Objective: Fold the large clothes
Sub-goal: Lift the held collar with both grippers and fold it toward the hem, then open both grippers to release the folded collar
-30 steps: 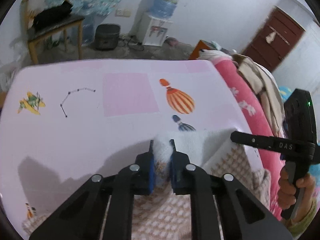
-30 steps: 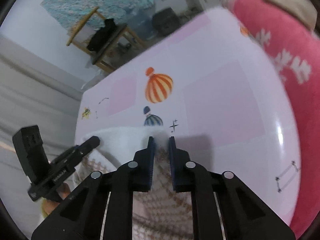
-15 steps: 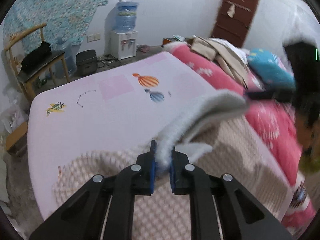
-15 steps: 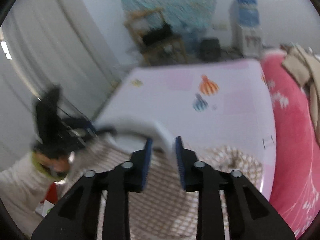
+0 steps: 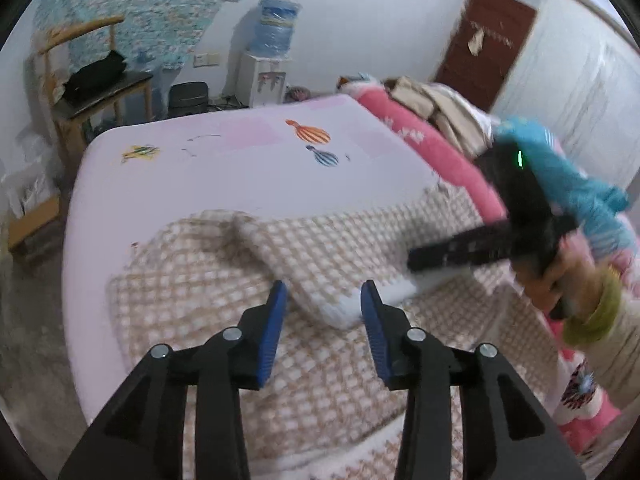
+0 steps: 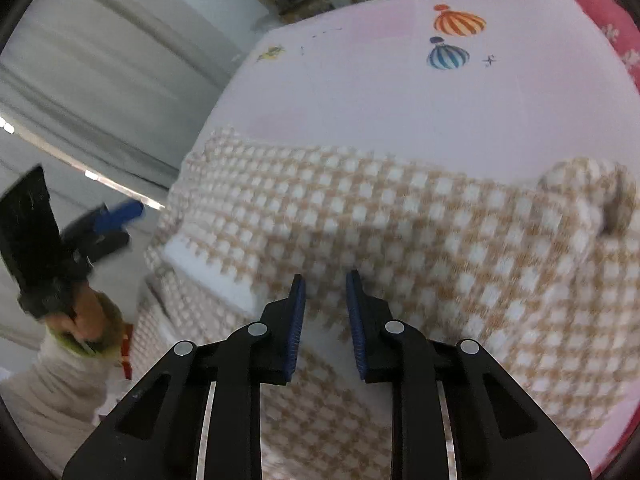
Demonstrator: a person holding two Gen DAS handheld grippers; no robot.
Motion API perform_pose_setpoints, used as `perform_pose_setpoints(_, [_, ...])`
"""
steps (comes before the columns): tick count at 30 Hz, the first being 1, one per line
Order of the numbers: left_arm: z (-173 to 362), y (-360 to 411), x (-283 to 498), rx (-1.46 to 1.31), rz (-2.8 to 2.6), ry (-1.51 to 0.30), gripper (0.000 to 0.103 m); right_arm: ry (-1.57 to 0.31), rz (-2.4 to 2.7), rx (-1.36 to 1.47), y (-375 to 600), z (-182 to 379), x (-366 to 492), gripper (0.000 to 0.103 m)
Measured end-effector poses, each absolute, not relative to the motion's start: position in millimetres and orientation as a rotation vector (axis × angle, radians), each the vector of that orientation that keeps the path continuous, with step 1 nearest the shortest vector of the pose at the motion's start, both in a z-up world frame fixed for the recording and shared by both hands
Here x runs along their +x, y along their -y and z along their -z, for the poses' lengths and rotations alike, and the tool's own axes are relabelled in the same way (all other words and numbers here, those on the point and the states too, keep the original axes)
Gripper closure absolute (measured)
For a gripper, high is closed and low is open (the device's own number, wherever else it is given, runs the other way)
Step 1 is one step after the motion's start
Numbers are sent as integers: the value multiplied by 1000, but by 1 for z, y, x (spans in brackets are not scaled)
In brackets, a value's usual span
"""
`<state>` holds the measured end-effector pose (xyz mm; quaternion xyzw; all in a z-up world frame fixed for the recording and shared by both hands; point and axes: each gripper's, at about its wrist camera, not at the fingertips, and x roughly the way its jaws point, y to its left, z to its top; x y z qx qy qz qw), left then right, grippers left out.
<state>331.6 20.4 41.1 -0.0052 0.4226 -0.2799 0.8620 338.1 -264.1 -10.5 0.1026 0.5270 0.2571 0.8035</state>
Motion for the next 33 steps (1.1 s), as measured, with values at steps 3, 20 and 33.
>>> perform_pose_setpoints(3, [-52, -23, 338, -14, 569, -851, 65, -1083, -549, 166, 261, -8, 330, 78])
perform_pose_setpoints(20, [22, 43, 416, 234, 474, -963, 63, -999, -236, -65, 284, -6, 372, 78])
perform_pose_setpoints(33, [20, 36, 363, 212, 626, -998, 64, -971, -430, -229, 230, 5, 317, 53])
